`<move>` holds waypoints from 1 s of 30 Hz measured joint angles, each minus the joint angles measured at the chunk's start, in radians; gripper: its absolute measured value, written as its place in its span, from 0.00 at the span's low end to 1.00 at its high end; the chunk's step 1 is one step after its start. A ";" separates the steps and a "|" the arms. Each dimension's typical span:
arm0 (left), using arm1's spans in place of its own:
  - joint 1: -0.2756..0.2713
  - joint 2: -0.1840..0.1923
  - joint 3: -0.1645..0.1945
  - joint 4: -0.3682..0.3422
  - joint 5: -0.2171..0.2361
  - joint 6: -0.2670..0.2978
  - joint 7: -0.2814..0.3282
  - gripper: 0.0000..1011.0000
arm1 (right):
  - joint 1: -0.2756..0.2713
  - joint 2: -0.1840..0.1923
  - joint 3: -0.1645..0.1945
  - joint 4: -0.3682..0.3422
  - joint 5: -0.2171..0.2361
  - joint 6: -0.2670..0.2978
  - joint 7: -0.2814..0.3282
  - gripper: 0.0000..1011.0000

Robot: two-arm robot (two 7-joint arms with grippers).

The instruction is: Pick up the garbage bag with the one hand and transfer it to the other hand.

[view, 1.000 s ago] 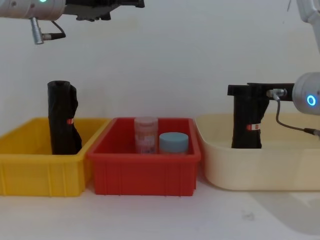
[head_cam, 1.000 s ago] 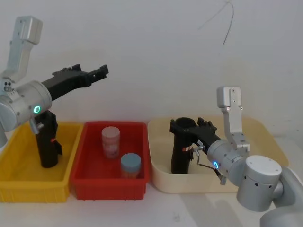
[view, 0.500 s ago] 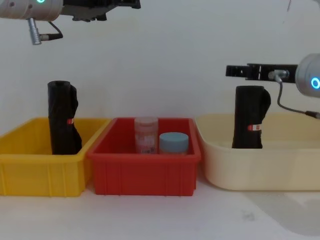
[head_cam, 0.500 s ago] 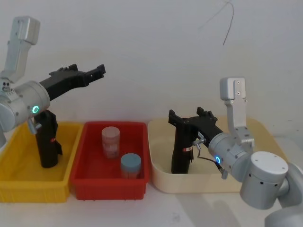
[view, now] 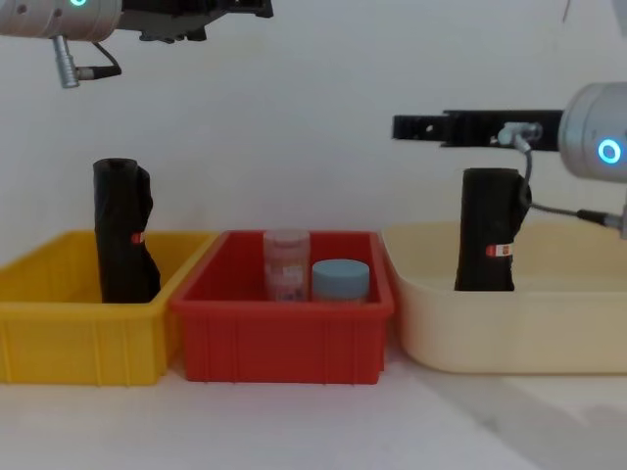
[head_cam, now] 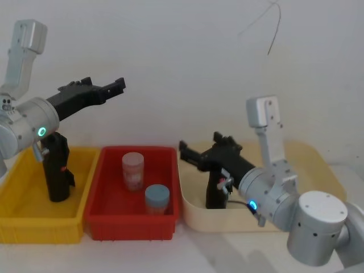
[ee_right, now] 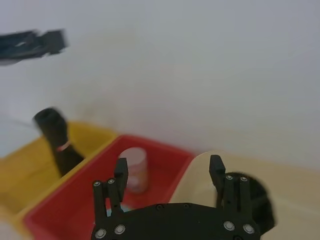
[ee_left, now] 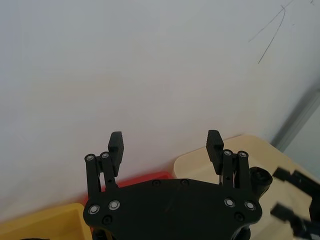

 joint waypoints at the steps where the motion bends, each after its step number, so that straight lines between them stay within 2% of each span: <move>1: 0.000 0.000 0.000 0.000 0.000 0.000 0.000 0.99 | -0.004 0.003 -0.006 -0.006 0.000 0.003 0.004 0.99; 2: 0.000 0.000 0.000 0.000 0.000 0.000 0.000 0.99 | -0.012 0.009 -0.022 -0.018 -0.001 0.011 0.014 0.99; 5: 0.000 0.000 0.000 0.000 0.000 0.000 0.001 0.99 | -0.022 0.015 -0.041 -0.029 -0.006 0.021 0.025 0.99; 9: 0.000 0.000 0.000 0.000 0.000 0.000 0.001 0.99 | -0.039 0.022 -0.092 -0.042 -0.024 0.036 0.040 0.99; 15: 0.000 0.000 0.000 0.000 0.000 0.000 0.002 0.99 | -0.046 0.015 -0.147 -0.042 -0.050 0.053 0.049 0.99; 22: 0.000 0.000 0.000 0.000 0.000 0.000 0.002 0.99 | -0.035 -0.006 -0.184 -0.018 -0.069 0.073 0.053 0.99; 30: 0.000 0.000 0.000 0.000 0.000 0.000 0.002 0.99 | -0.002 -0.035 -0.197 0.023 -0.076 0.101 0.058 0.99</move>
